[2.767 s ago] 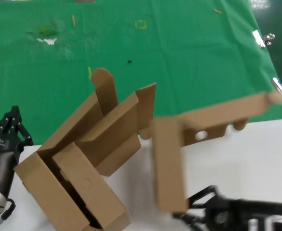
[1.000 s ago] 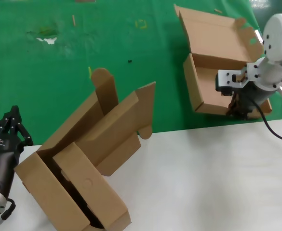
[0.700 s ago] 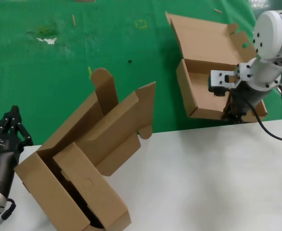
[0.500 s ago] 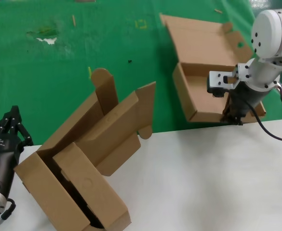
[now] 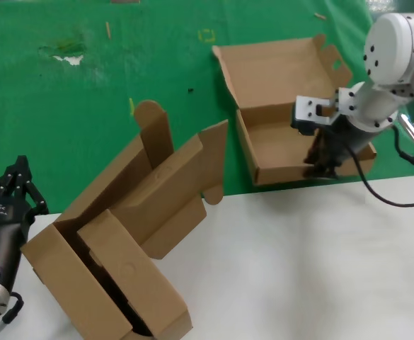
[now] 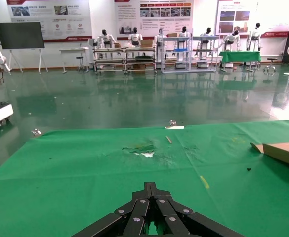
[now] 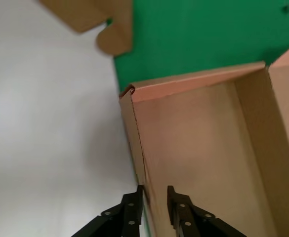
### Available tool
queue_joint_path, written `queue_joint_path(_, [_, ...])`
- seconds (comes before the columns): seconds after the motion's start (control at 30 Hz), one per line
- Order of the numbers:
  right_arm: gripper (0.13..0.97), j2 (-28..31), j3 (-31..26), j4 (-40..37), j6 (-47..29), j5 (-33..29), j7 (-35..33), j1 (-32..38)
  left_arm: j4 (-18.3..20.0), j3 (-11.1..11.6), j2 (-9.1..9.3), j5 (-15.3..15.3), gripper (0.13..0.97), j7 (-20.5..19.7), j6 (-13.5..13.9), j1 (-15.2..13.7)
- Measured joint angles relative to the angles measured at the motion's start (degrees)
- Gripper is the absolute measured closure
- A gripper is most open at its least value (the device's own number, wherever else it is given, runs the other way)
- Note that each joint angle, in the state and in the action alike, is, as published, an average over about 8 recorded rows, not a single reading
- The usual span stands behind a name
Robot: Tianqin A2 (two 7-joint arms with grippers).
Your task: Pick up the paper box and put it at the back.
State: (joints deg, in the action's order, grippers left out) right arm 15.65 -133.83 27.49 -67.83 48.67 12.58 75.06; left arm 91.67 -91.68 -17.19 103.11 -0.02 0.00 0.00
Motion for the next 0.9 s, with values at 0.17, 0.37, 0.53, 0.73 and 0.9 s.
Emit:
queue_joint_path(0.17, [0.845,-1.38,0.42,-1.69,3.4,0.83,0.37,0.03,0.0,0.0,0.0,0.0,0.957,0.0,0.0,0.0])
queue_joint_path(0.37, [0.743,-1.96,0.46,-1.87,4.71,1.67,0.78,-0.59,0.0,0.0,0.0,0.0,0.957,0.0,0.0,0.0])
queue_joint_path(0.53, [0.643,-1.57,0.4,-0.86,3.62,2.62,0.35,-1.01,0.0,0.0,0.0,0.0,0.957,0.0,0.0,0.0])
queue_joint_path(0.73, [0.517,-1.07,0.25,0.11,2.53,3.41,-0.02,-1.22,0.0,0.0,0.0,0.0,0.957,0.0,0.0,0.0])
queue_joint_path(0.9, [0.392,1.05,3.83,4.41,2.3,7.58,-1.53,-1.18,0.0,0.0,0.0,0.0,0.957,0.0,0.0,0.0])
